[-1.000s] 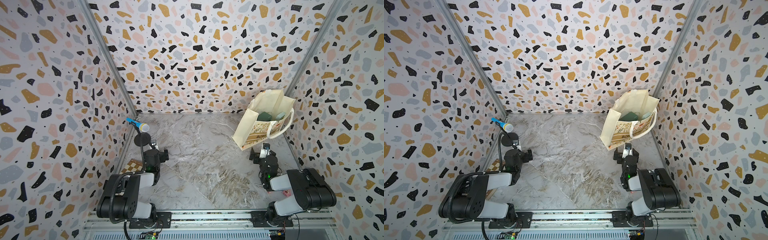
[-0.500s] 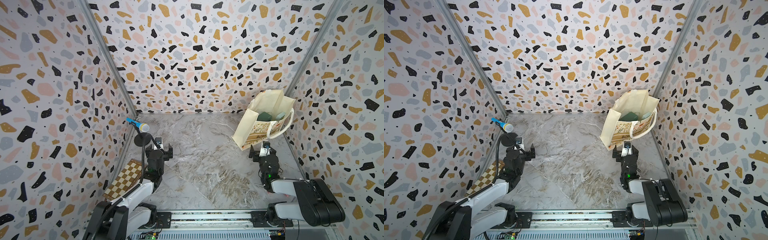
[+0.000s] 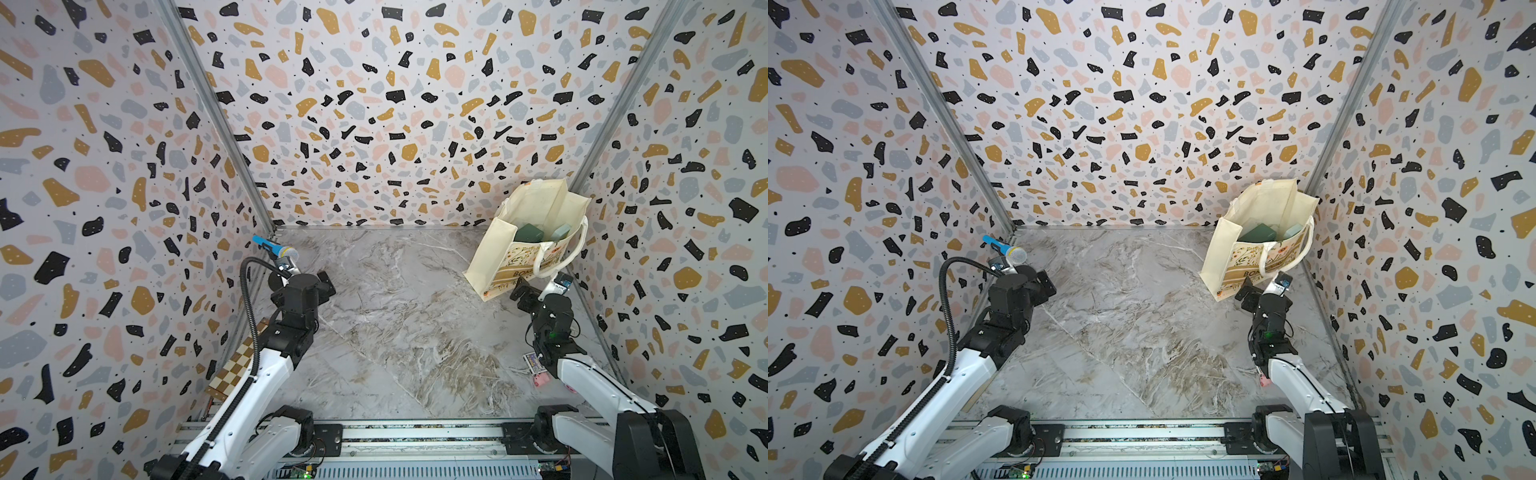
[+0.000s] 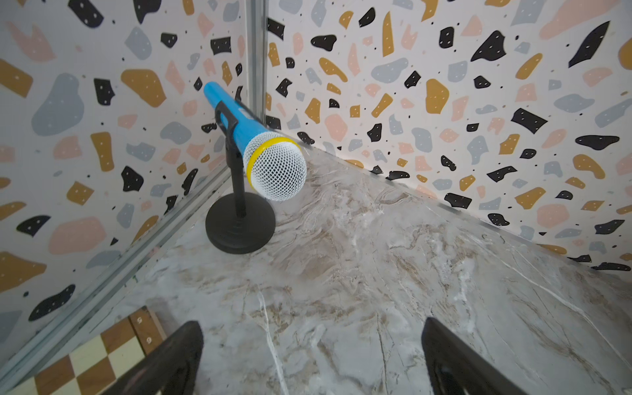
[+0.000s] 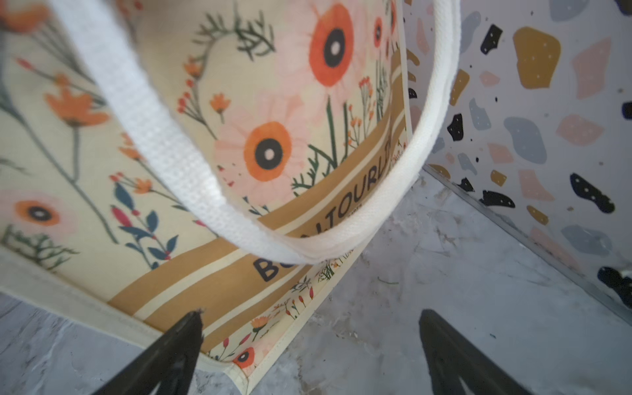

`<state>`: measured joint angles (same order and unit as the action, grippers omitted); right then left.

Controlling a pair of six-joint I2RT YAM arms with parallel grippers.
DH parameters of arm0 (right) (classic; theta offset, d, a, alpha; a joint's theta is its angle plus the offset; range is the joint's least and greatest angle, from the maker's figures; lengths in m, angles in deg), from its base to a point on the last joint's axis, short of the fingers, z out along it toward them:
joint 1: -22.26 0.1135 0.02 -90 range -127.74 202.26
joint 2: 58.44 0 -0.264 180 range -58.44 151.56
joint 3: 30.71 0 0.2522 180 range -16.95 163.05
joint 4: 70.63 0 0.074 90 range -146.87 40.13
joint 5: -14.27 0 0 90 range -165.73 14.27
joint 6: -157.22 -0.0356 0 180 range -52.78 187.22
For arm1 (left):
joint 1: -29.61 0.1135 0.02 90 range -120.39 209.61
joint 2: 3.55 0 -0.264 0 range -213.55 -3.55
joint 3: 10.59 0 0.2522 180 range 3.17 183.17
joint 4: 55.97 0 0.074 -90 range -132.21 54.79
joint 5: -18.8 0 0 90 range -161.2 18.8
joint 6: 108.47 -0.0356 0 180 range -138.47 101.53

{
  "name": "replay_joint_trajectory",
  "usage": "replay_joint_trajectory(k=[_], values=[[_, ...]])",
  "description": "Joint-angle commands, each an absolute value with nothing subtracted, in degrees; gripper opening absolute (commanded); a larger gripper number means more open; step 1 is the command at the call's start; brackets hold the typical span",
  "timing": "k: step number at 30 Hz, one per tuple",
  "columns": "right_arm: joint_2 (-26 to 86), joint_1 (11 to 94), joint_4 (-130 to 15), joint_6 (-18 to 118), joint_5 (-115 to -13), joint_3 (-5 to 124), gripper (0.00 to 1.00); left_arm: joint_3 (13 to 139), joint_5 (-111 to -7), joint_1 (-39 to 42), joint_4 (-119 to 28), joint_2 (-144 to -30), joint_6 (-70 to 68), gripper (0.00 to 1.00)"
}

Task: Take out the pencil case from the canvas bag
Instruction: Move the canvas bag to the center of the board.

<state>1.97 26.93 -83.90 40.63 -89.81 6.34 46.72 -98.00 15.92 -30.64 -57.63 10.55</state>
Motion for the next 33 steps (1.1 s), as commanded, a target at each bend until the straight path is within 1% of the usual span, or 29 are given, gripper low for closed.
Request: replay_joint_trajectory(k=[1,5,7,8,10,11,13,16,18,23,29,33], values=[[0.0,26.3,-71.3,33.4,-84.6,11.6,1.00,50.4,-93.9,15.6,-20.8,-58.6,16.3,0.99],[-2.7,25.9,-62.3,30.8,-79.5,17.0,1.00,54.7,-87.1,15.7,-17.5,-59.9,14.7,0.99],[-2.9,25.7,-56.8,29.9,-77.1,20.7,1.00,56.6,-79.3,15.7,-18.6,-61.1,11.4,0.99],[-3.0,25.6,-54.8,29.4,-75.6,22.3,0.99,58.3,-74.3,15.7,-18.4,-62.5,9.8,0.99],[-4.1,25.7,-54.3,29.9,-72.0,23.9,0.95,62.7,-68.7,15.7,-15.6,-65.7,8.8,0.99],[-4.9,25.7,-54.3,29.9,-70.7,24.6,0.93,65.2,-67.1,15.7,-13.8,-67.6,8.5,0.99],[-5.9,25.8,-53.0,30.5,-69.6,27.1,0.93,69.7,-66.1,15.6,-9.9,-70.4,8.1,0.99],[-6.1,26.9,-48.2,32.7,-71.9,34.0,0.94,74.1,-66.0,15.6,-6.0,-72.3,7.2,0.99],[-4.7,28.3,-44.6,35.1,-74.0,39.3,0.94,74.2,-65.4,15.7,-6.1,-72.0,6.3,0.99],[4.9,29.9,-34.4,41.8,-75.5,55.7,0.96,74.7,-55.5,18.1,-4.8,-74.4,6.8,0.99],[22.0,29.9,-21.7,48.9,-74.1,77.3,0.95,74.1,-59.2,19.3,-2.8,-71.5,11.2,0.99],[32.6,29.3,-14.0,51.8,-73.4,91.1,0.94,71.1,-56.5,19.3,-6.4,-67.4,6.3,0.99]])
